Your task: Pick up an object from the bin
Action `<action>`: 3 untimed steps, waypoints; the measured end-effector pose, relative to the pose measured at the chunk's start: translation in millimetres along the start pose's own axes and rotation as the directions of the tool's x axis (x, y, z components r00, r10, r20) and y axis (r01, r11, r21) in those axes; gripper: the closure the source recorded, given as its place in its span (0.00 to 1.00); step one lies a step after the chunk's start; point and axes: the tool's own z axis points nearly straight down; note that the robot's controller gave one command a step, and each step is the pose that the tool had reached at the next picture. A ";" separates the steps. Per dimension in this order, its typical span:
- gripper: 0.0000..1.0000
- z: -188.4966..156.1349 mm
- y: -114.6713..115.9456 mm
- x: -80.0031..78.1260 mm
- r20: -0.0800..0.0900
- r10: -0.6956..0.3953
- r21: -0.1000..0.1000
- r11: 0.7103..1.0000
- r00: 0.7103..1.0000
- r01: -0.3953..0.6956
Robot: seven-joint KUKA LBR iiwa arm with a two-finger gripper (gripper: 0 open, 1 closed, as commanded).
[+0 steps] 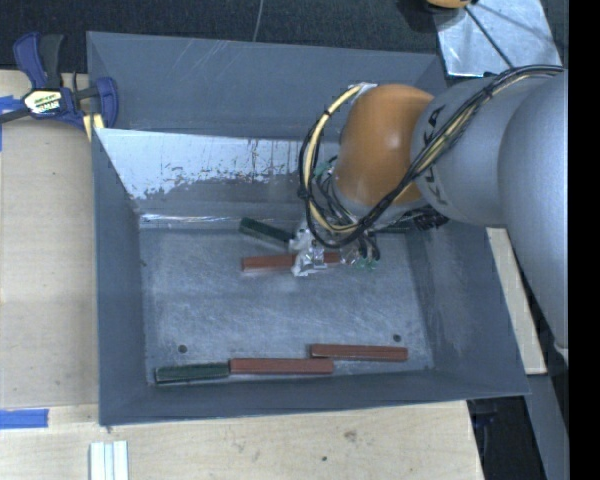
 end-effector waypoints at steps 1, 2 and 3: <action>1.00 0.0 -0.1 0.0 0.000 0.000 0.000 1.000 1.000 0.000; 1.00 -43.9 8.4 1.1 -0.005 0.001 0.000 1.000 1.000 -0.001; 1.00 -110.3 -4.4 -1.9 -0.004 0.004 0.000 1.000 1.000 -0.004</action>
Offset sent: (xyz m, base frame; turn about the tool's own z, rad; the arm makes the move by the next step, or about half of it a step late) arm -0.0008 0.0123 0.0601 0.0010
